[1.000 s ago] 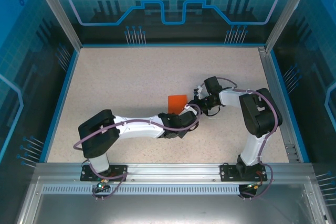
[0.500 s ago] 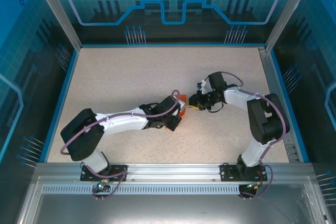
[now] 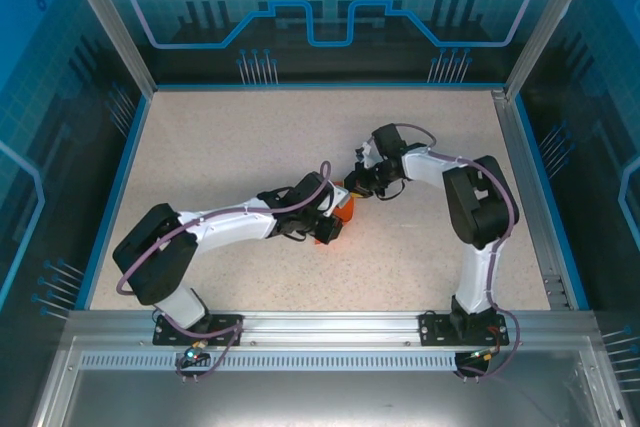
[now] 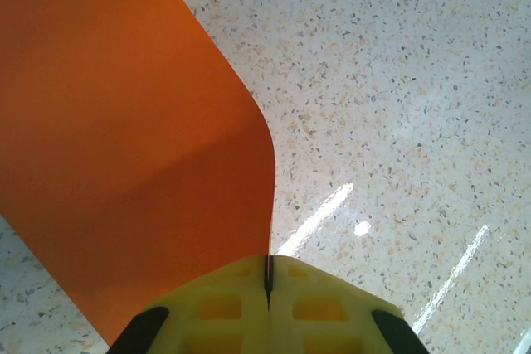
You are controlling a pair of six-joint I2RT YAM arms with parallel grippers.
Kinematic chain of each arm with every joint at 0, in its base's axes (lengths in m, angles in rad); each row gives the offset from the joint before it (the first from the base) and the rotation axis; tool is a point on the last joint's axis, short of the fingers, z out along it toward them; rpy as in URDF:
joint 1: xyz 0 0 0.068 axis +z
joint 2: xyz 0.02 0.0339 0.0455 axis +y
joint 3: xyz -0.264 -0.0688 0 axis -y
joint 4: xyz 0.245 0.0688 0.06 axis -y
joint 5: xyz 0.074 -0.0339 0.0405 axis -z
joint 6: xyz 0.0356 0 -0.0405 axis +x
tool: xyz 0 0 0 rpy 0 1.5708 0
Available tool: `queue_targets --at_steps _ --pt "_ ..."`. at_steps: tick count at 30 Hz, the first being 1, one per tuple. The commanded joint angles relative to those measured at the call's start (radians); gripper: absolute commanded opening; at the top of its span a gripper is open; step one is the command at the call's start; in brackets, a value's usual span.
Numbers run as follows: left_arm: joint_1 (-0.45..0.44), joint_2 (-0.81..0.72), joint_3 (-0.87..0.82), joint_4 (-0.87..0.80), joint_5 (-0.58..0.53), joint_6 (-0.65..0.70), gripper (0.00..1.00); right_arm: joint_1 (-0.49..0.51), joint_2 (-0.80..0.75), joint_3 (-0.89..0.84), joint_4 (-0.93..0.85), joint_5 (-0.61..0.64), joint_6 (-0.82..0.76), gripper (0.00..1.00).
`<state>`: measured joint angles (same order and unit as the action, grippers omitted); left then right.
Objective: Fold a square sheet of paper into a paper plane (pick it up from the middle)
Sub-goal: Third fold the triangle at the center of the table.
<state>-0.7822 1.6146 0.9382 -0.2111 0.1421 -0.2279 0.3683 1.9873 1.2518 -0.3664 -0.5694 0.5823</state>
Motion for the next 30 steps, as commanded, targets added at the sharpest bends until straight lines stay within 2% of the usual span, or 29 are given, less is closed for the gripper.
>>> queue_targets --at_steps 1,12,19,30 --pt "0.018 -0.002 -0.016 -0.001 0.058 0.023 0.00 0.020 0.050 0.057 -0.082 0.031 -0.051 0.08" --pt "0.086 0.050 -0.006 0.002 0.159 0.031 0.02 0.052 0.159 0.151 -0.247 0.131 -0.182 0.08" --pt "0.138 0.070 -0.007 0.010 0.166 0.030 0.03 0.053 0.160 0.130 -0.245 0.138 -0.193 0.08" --pt "0.168 0.117 0.027 -0.010 0.153 0.050 0.04 0.053 0.150 0.127 -0.241 0.133 -0.193 0.08"
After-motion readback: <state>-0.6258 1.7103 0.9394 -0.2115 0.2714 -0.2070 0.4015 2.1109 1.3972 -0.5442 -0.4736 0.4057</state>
